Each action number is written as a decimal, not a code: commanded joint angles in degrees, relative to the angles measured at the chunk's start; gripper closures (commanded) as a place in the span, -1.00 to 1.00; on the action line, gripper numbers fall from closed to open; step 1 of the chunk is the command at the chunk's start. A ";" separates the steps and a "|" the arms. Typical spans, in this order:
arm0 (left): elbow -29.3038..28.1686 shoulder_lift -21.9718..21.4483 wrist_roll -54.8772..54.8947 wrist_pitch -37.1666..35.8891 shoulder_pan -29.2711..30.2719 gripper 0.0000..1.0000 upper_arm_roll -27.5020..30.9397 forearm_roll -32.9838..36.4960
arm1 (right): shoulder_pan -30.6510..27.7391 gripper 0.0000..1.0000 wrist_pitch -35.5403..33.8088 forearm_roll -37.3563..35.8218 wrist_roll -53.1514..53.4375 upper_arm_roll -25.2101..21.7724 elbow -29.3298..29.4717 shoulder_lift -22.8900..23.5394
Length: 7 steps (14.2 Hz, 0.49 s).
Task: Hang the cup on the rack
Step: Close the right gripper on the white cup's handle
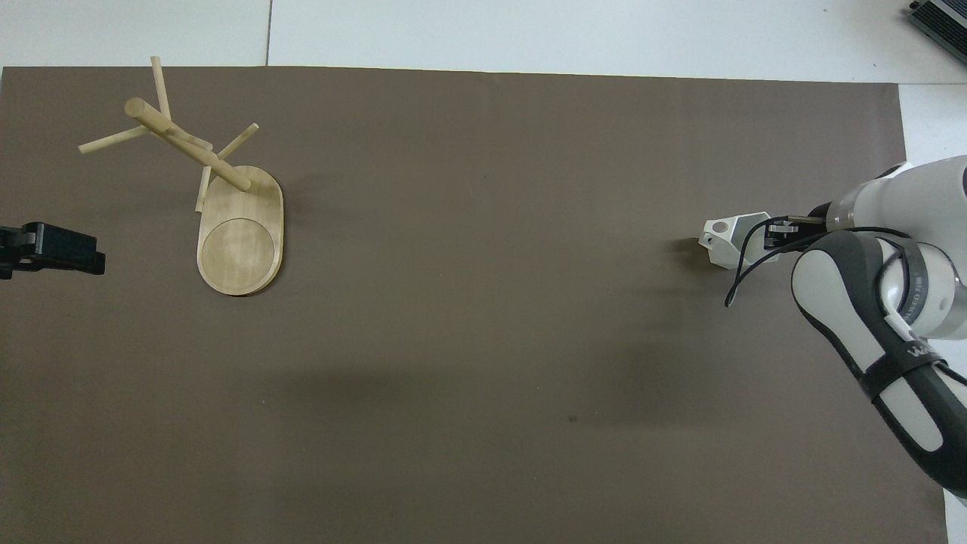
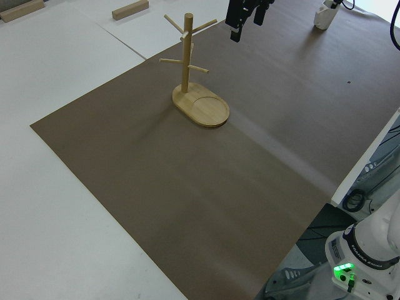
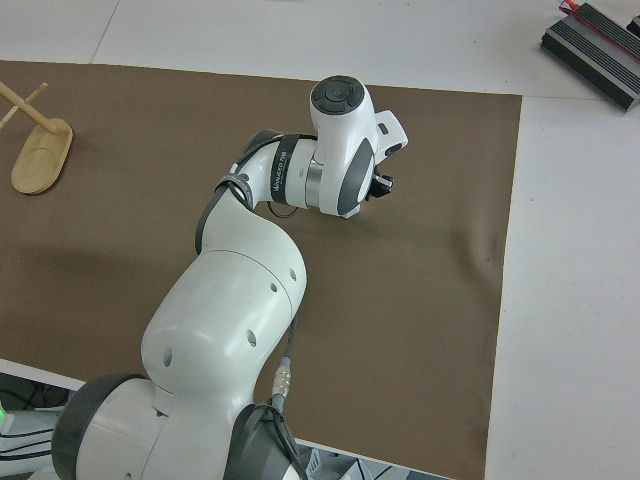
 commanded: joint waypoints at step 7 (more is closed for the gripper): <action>-1.26 -1.28 -0.50 -0.19 0.16 -1.00 -0.10 -0.11 | 0.20 1.00 0.27 -0.55 4.14 -0.18 -0.17 -0.42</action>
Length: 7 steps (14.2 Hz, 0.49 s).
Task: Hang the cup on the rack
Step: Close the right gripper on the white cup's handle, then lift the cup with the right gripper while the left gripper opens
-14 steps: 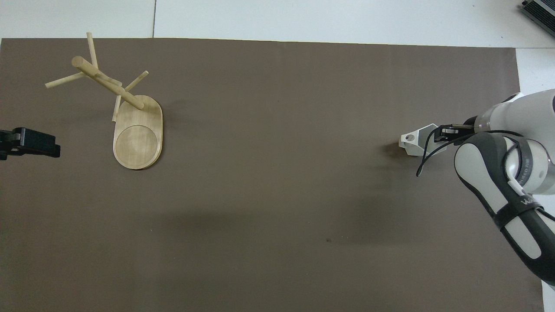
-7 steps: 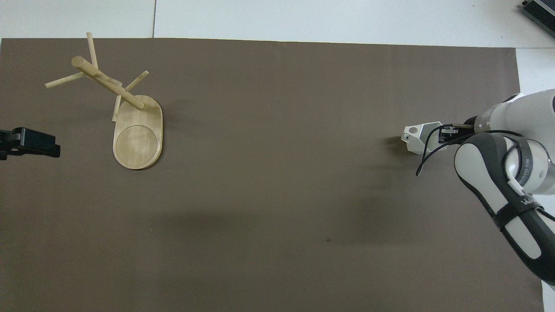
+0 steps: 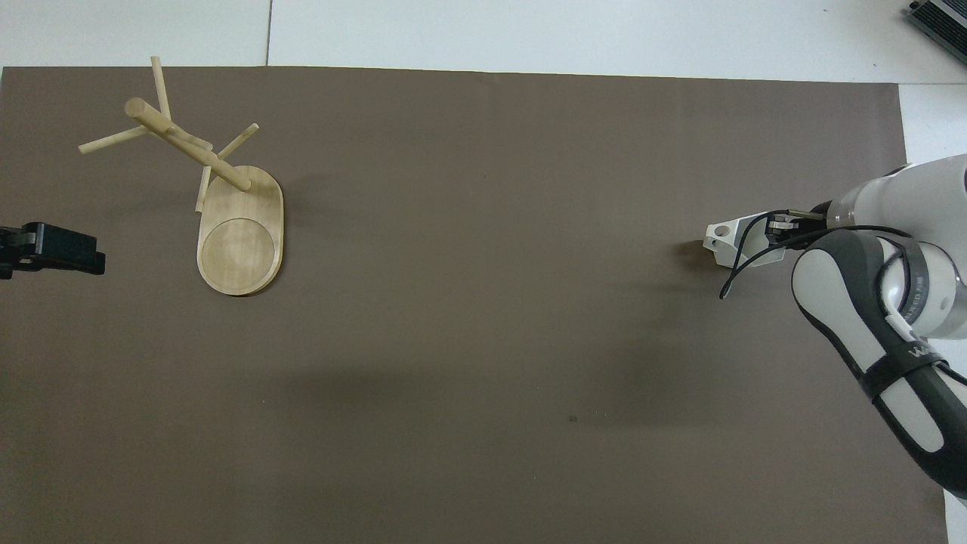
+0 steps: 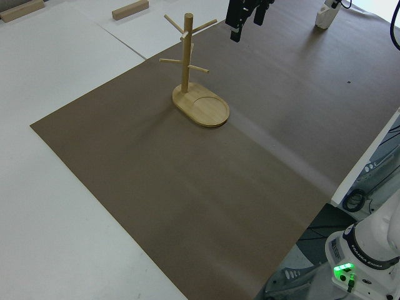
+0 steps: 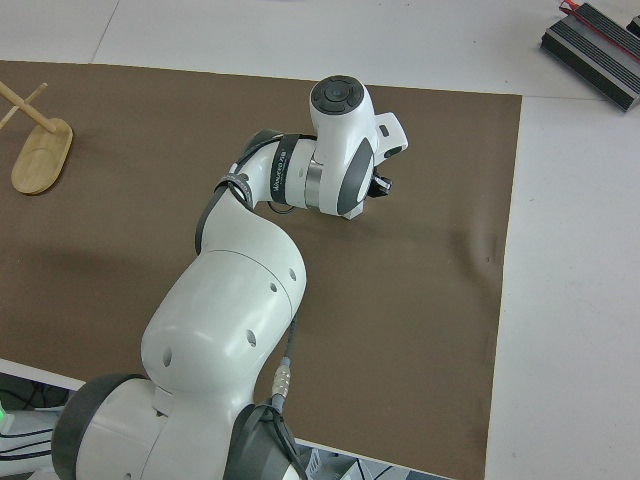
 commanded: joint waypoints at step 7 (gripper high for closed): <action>-1.26 -1.27 -0.50 -0.19 0.16 -1.00 -0.09 -0.11 | 0.10 1.00 -3.88 -0.59 0.87 -0.08 3.79 -0.75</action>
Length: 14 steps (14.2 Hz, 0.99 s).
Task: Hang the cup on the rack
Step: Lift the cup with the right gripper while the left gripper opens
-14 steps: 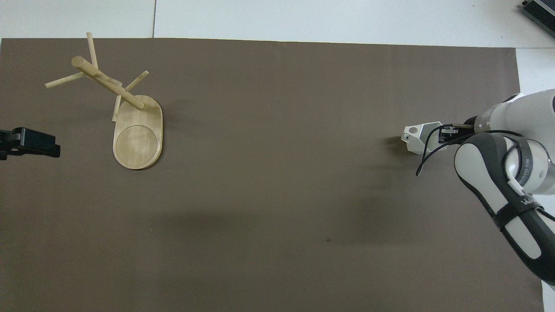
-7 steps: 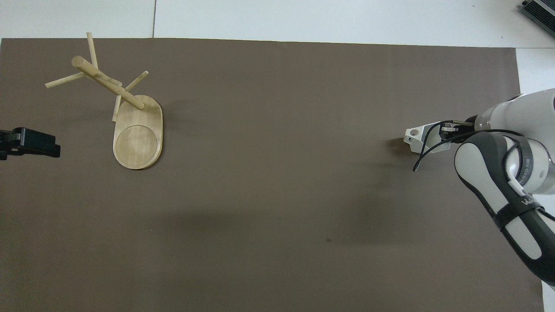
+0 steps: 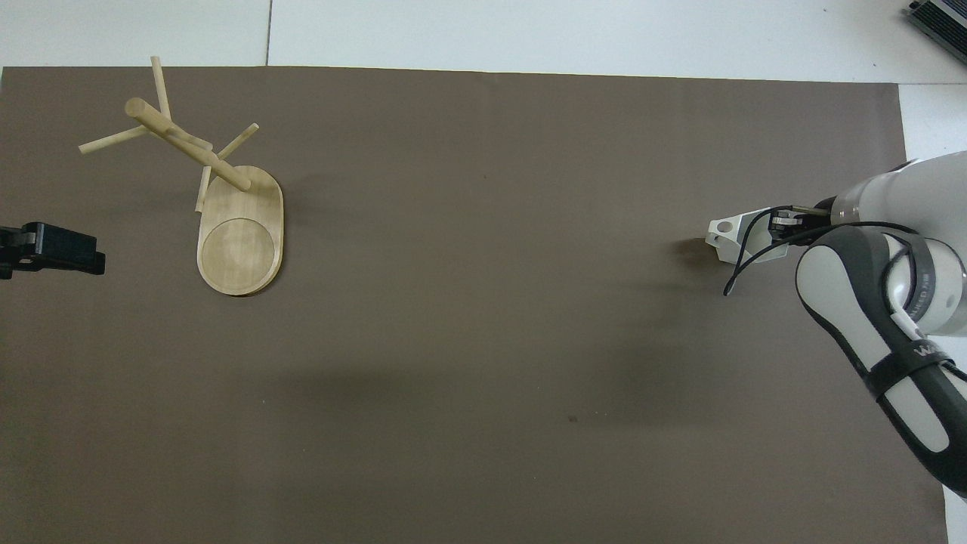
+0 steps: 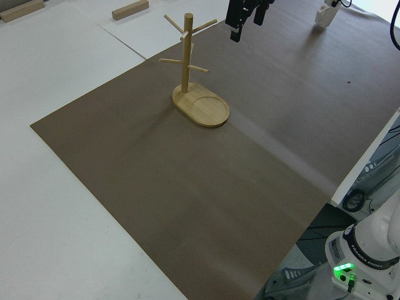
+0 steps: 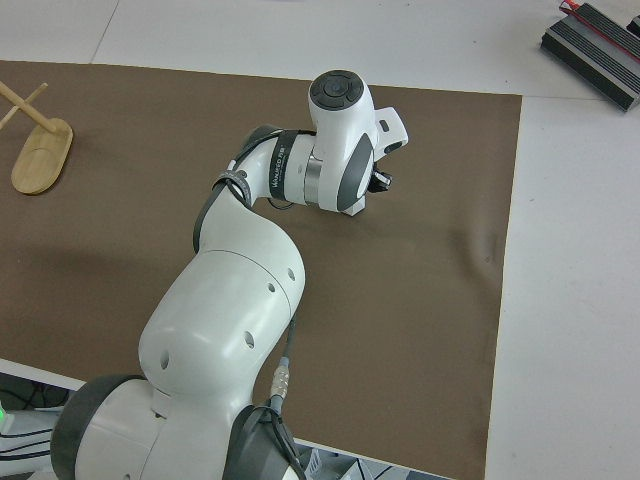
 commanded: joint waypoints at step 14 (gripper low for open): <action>-3.18 -2.41 -6.89 -1.15 -0.71 -1.00 -0.28 -0.20 | 0.02 1.00 -19.59 -1.38 -4.14 -1.21 15.36 -0.98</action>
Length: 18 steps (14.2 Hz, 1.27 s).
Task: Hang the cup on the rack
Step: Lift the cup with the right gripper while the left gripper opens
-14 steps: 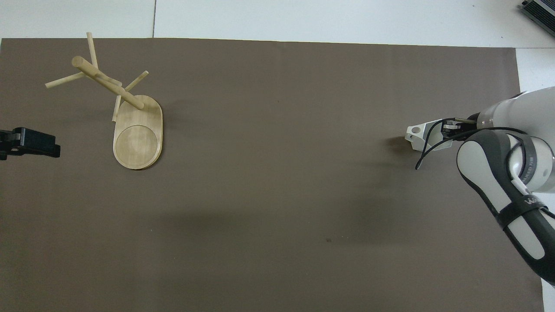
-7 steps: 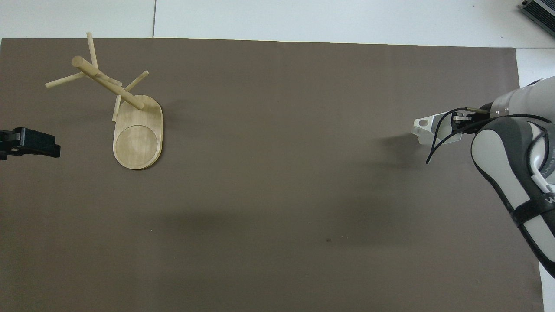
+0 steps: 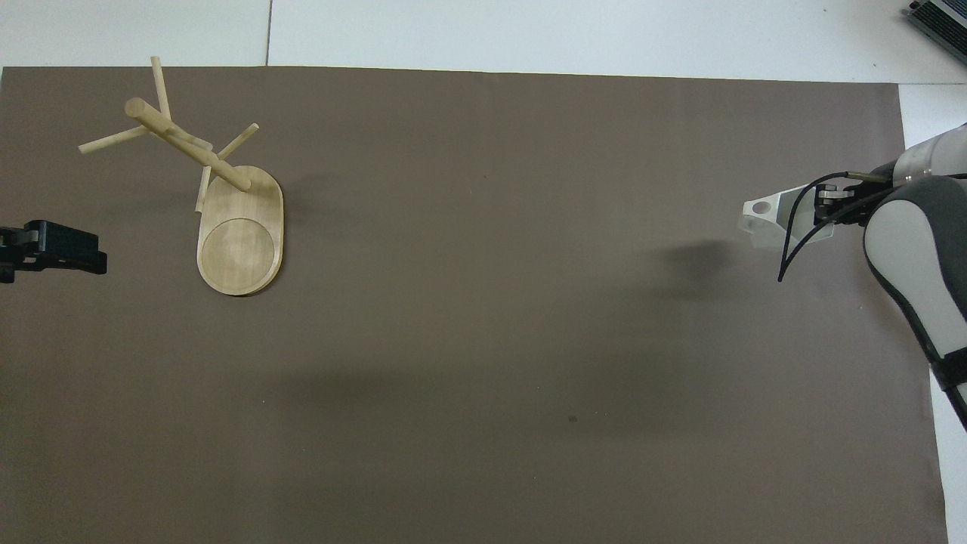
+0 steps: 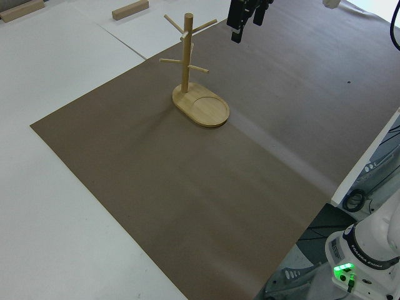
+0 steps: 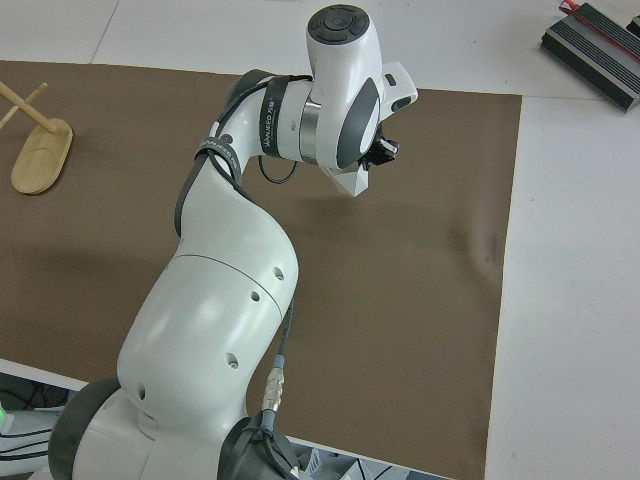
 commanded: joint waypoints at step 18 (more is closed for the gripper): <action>-13.97 -8.45 -44.31 -0.71 0.23 -1.00 -0.32 -13.10 | 0.24 1.00 -21.84 -0.97 -3.17 0.81 6.11 -10.16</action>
